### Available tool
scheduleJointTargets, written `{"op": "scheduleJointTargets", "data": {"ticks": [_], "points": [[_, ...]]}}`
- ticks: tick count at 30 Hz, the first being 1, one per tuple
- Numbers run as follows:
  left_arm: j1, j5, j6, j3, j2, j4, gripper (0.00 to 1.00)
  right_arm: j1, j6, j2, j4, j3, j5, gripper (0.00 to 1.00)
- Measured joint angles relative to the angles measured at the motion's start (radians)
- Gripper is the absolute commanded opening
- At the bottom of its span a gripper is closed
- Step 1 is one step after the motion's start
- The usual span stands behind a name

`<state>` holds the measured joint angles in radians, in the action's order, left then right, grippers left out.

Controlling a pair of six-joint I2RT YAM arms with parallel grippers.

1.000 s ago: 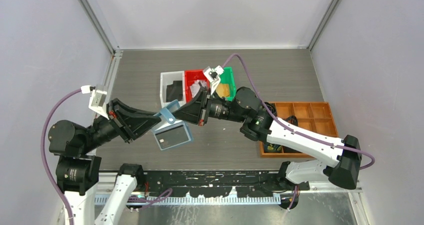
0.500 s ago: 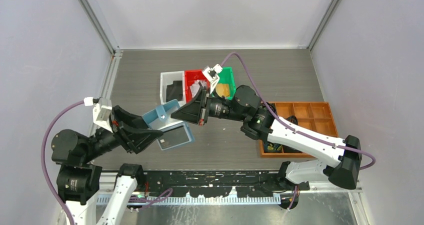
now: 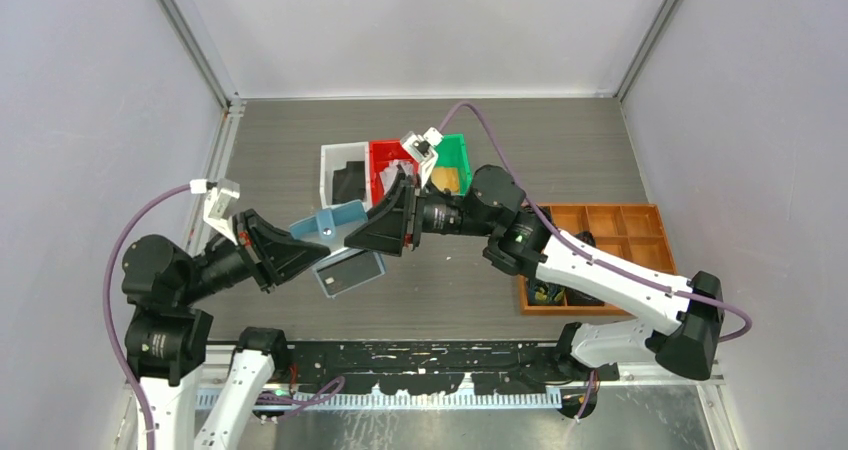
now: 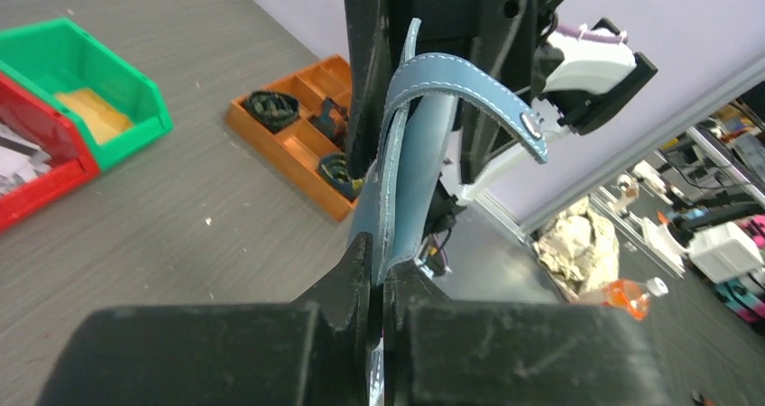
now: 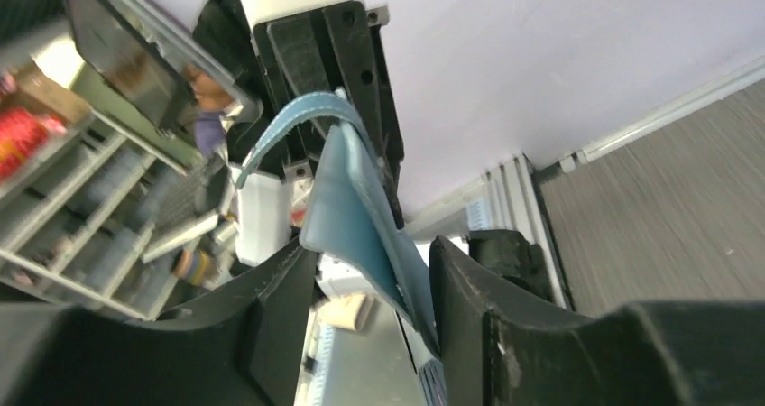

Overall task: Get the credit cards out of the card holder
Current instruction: Remove the credit card from the card holder.

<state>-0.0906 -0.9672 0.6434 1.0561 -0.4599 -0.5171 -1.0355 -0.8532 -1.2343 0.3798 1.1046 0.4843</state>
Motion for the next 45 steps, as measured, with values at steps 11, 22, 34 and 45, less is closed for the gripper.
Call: {"op": "scheduleJointTargets", "data": {"ticks": [11,22,34,45], "points": [[0.0,-0.169,-0.172,0.008,-0.111,-0.21,0.0,0.019,0.482,-0.161,-0.685,0.47,0.271,0.71],[0.0,-0.276,-0.297,0.03,-0.123,-0.312,0.0,0.016,0.71,-0.236,-0.995,0.545,0.321,0.55],[0.0,-0.318,-0.342,0.03,-0.123,-0.335,0.01,0.014,0.487,-0.314,-0.836,0.561,0.435,0.1],[0.0,-0.275,-0.29,0.046,-0.126,-0.286,1.0,0.057,0.304,-0.252,-0.609,0.46,0.346,0.01]]}}
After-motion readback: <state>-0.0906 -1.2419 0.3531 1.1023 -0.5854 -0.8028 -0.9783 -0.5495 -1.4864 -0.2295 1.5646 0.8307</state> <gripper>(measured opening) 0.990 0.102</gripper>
